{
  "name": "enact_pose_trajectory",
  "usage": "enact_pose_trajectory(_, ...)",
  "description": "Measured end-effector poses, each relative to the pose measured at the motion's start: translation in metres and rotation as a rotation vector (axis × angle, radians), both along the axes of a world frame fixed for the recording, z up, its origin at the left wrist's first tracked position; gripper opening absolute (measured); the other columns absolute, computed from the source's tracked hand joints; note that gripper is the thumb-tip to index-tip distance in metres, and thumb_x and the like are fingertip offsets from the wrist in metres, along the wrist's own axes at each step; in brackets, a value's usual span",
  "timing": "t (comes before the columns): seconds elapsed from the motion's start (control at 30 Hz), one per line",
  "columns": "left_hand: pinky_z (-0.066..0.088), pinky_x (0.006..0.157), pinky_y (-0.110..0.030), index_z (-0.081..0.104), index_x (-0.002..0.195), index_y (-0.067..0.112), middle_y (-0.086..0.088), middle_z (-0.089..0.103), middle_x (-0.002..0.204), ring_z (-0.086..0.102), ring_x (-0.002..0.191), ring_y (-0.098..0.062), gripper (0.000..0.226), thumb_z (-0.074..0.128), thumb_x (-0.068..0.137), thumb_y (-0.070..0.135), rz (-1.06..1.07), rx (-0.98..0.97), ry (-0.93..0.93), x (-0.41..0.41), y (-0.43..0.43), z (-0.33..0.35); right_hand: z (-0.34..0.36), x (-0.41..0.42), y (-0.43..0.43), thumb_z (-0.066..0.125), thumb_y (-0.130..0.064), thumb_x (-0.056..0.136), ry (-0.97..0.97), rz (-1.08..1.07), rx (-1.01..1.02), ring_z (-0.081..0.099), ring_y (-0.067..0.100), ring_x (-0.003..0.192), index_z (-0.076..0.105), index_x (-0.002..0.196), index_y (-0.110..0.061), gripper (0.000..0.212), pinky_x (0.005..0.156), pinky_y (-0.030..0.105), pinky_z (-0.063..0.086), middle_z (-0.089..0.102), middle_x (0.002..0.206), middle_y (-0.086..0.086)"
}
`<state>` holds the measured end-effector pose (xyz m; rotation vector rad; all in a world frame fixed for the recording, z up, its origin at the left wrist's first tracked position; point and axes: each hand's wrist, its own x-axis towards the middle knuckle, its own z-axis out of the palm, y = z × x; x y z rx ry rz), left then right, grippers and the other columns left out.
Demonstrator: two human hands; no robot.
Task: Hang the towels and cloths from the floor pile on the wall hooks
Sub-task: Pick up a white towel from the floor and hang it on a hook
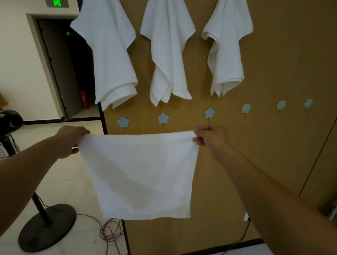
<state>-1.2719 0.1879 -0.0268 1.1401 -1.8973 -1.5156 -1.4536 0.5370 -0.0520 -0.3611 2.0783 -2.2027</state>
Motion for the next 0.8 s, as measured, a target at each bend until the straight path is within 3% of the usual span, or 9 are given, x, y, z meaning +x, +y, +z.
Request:
enact_pose_trajectory(0.13,0.041,0.077,-0.041,0.067,0.081,0.011,-0.011,0.061,0.109,0.052,0.095,-0.028,0.003,0.068,0.08,0.013,-0.075,0.014,-0.026,-0.002,0.007,0.001,-0.002,-0.005,0.005,0.075,-0.003,0.079,-0.026,-0.007,0.031,0.063,0.015,0.064,0.066,0.087,-0.005,0.012,0.06,0.023,0.055,0.067,0.086,0.009)
enact_pose_trajectory(0.23,0.038,0.077,-0.04,0.067,0.086,0.013,-0.008,0.059,0.108,0.049,0.091,-0.025,0.007,0.065,0.08,0.019,-0.215,0.011,-0.055,-0.003,0.014,0.003,-0.002,-0.007,0.008,0.082,-0.008,0.071,0.009,0.023,0.154,0.06,0.012,0.076,0.065,0.098,-0.009,0.032,0.065,0.022,0.05,0.064,0.09,0.001)
enact_pose_trajectory(0.3,0.036,0.082,-0.038,0.066,0.098,0.013,-0.002,0.06,0.107,0.052,0.094,-0.023,0.024,0.07,0.077,0.026,-0.355,0.006,-0.13,0.001,0.021,0.005,-0.001,-0.008,0.01,0.085,-0.007,0.066,0.049,0.055,0.254,0.058,0.012,0.085,0.063,0.101,-0.013,0.041,0.07,0.022,0.047,0.059,0.095,-0.005)
enact_pose_trajectory(0.4,0.032,0.09,-0.038,0.067,0.109,0.011,-0.002,0.061,0.11,0.051,0.104,-0.024,0.047,0.081,0.065,0.023,-0.516,-0.078,-0.305,0.005,0.027,0.007,-0.003,-0.008,0.011,0.087,-0.008,0.064,0.149,0.048,0.394,0.057,0.014,0.084,0.063,0.098,-0.013,0.041,0.063,0.02,0.045,0.059,0.094,-0.003)
enact_pose_trajectory(0.53,0.041,0.082,-0.04,0.067,0.096,0.0,-0.01,0.057,0.091,0.049,0.077,-0.022,0.03,0.08,0.073,0.016,-0.392,-0.262,-0.252,-0.004,0.036,0.0,-0.003,-0.009,0.008,0.085,-0.017,0.07,0.242,-0.045,0.549,0.057,0.015,0.079,0.065,0.096,-0.008,0.034,0.059,0.022,0.044,0.061,0.09,0.002)
enact_pose_trajectory(0.6,0.046,0.08,-0.04,0.067,0.093,0.0,-0.009,0.06,0.089,0.053,0.076,-0.021,0.028,0.08,0.075,0.019,-0.313,-0.336,-0.196,-0.008,0.038,-0.003,-0.002,-0.011,0.007,0.083,-0.021,0.072,0.254,-0.07,0.586,0.058,0.017,0.078,0.065,0.095,-0.006,0.033,0.059,0.025,0.044,0.063,0.09,0.004)
enact_pose_trajectory(0.73,0.04,0.065,-0.03,0.064,0.073,0.005,-0.005,0.057,0.075,0.052,0.071,-0.019,0.024,0.079,0.075,0.023,-0.269,-0.465,-0.18,-0.004,0.039,-0.003,0.006,-0.01,0.001,0.081,-0.022,0.075,0.293,-0.116,0.55,0.058,0.017,0.076,0.062,0.086,-0.009,0.025,0.056,0.023,0.043,0.063,0.086,0.004)
enact_pose_trajectory(0.8,0.035,0.055,-0.028,0.055,0.056,0.008,-0.004,0.05,0.063,0.049,0.066,-0.02,0.035,0.077,0.077,0.024,-0.245,-0.577,-0.221,0.001,0.038,-0.003,0.01,-0.007,-0.004,0.077,-0.024,0.078,0.357,-0.11,0.657,0.06,0.019,0.077,0.062,0.082,-0.011,0.021,0.061,0.026,0.044,0.063,0.082,0.005)
